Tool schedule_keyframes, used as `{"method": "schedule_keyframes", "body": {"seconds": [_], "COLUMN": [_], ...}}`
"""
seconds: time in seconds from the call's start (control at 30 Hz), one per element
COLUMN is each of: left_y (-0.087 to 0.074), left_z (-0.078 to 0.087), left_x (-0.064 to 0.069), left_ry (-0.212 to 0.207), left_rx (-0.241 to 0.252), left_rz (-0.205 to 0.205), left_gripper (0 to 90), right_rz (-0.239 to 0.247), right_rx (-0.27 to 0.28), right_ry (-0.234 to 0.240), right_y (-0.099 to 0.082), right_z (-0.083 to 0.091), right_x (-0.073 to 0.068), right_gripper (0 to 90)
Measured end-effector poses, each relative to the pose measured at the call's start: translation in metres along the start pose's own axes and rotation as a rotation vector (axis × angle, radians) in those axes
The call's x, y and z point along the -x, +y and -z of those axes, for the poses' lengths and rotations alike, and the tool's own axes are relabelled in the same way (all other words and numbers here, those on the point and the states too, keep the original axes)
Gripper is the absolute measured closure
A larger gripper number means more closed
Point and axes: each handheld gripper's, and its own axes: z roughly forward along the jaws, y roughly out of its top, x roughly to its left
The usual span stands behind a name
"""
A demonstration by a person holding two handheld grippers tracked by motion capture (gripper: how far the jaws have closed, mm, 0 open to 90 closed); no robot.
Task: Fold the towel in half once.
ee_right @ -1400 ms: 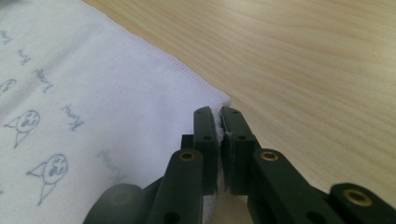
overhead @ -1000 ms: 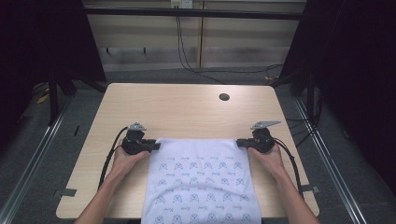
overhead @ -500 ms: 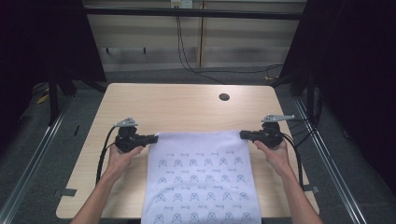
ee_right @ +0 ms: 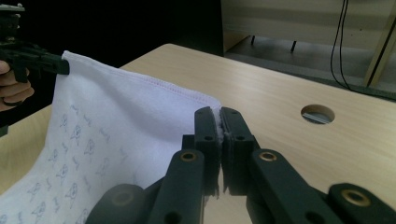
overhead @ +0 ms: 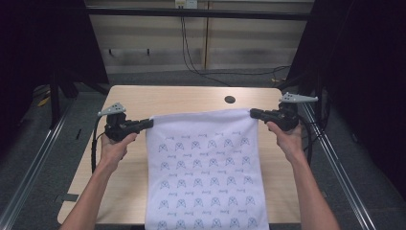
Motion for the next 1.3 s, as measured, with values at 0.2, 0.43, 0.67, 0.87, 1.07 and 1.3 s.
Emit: {"method": "schedule_keyframes", "body": {"seconds": [0.2,0.43,0.67,0.87,1.07,1.3], "left_y": [0.031,0.066,0.101,0.095,0.055,0.008], "left_z": [0.003,0.001,0.003,0.011,0.027,0.053], "left_x": [0.004,0.002,0.015,0.033,0.046,0.069], "left_ry": [0.011,0.029,0.021,0.007,-0.04,-0.068], "left_rx": [0.053,0.094,0.125,0.099,0.056,0.007], "left_rz": [-0.029,-0.042,-0.097,-0.15,-0.146,-0.146], "left_gripper": [86.9,87.0,87.0,87.1,87.1,87.0], "right_rz": [0.01,0.0,0.015,0.02,-0.004,0.043], "right_rx": [0.016,0.046,0.078,0.092,0.068,-0.004], "right_ry": [-0.018,-0.044,-0.096,-0.082,-0.023,0.03], "right_y": [0.026,0.051,0.078,0.073,0.038,-0.009], "right_z": [0.0,0.003,0.01,0.021,0.036,0.065], "right_x": [0.006,0.014,0.016,0.007,-0.005,-0.046], "right_gripper": [86.7,86.8,86.9,87.0,87.1,87.1]}}
